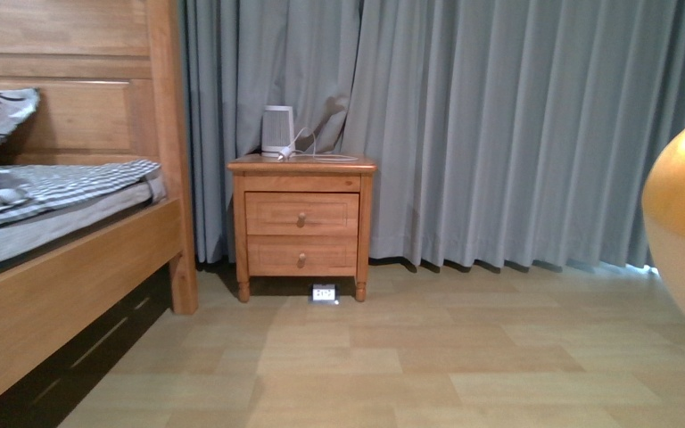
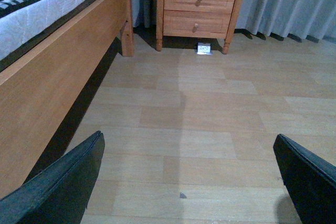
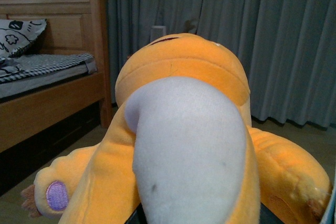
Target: Put away toys
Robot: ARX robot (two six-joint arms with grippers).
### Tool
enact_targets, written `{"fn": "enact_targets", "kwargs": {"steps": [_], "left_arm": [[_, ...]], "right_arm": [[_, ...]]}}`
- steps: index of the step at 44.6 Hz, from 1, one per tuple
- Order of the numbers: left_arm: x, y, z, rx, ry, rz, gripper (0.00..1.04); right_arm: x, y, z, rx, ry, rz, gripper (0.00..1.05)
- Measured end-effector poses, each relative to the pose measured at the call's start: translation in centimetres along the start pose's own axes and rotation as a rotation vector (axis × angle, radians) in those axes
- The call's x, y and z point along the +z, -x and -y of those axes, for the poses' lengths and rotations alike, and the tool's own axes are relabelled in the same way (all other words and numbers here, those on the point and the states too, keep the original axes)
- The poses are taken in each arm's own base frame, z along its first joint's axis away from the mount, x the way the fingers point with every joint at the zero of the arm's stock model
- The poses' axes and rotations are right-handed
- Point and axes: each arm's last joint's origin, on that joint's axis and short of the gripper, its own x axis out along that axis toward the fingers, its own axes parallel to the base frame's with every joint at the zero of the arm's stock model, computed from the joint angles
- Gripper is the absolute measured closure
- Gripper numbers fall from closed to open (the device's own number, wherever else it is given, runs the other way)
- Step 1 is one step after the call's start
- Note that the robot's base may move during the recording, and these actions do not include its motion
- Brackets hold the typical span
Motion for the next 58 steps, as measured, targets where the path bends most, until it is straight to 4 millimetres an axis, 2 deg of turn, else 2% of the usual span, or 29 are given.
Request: {"fn": "enact_targets", "kwargs": {"steps": [58], "left_arm": [[-0.04,-0.03,0.0,0.0,-0.001,-0.005,0.06]], "right_arm": [[0.0,0.0,0.0,0.0,0.0,0.0,0.95]]}}
